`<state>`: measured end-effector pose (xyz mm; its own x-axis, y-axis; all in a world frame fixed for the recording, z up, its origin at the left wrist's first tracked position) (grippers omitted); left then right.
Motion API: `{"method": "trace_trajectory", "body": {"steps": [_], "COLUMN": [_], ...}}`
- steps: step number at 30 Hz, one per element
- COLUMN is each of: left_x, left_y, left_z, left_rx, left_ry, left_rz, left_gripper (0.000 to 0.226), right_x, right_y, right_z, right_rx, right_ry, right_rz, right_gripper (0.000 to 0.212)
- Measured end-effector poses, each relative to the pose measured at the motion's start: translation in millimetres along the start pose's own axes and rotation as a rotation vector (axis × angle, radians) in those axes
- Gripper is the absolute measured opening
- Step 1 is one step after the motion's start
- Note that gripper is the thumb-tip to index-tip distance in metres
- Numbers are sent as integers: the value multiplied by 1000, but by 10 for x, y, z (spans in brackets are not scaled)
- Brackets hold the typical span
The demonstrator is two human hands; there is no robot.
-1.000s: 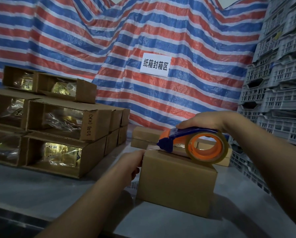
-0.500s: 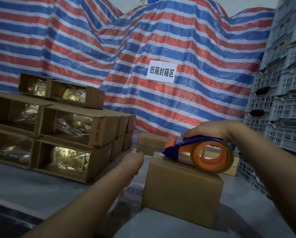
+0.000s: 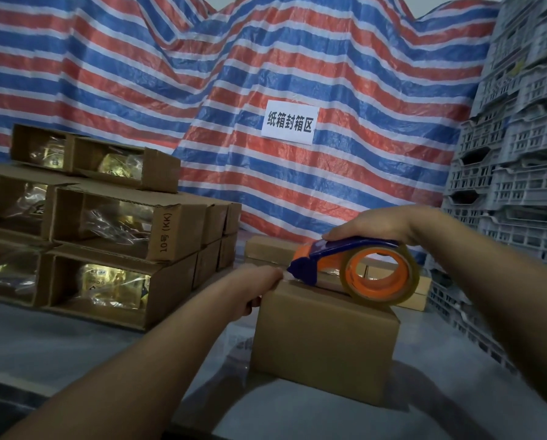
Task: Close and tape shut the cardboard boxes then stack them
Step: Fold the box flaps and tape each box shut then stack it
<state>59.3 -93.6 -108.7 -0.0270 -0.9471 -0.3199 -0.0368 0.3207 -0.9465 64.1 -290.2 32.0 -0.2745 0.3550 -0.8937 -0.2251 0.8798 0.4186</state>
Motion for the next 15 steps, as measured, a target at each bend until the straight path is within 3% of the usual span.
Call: {"method": "trace_trajectory", "body": {"steps": [9, 15], "left_x": [-23, 10], "left_y": [24, 36], "left_z": [20, -3], "left_rx": [-6, -60], "left_ry": [-10, 23], "left_rz": [5, -180], "left_gripper": [28, 32], "right_x": [-322, -242], "right_y": [-411, -734], "right_z": [-362, -405], "right_rx": [109, 195], "right_ry": [44, 34], "right_rz": [47, -14], "right_gripper": [43, 45]}}
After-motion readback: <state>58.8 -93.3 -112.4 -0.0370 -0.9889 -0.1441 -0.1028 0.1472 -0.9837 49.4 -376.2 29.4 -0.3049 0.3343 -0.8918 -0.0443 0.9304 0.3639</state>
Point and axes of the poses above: each hand's wrist, its own z-axis towards the middle knuckle, its own x-axis out of the palm, y = z × x, the point moved 1 cm from there along z, towards the middle knuckle, and after that the axes turned 3 degrees about z, right-handed, at the moved point
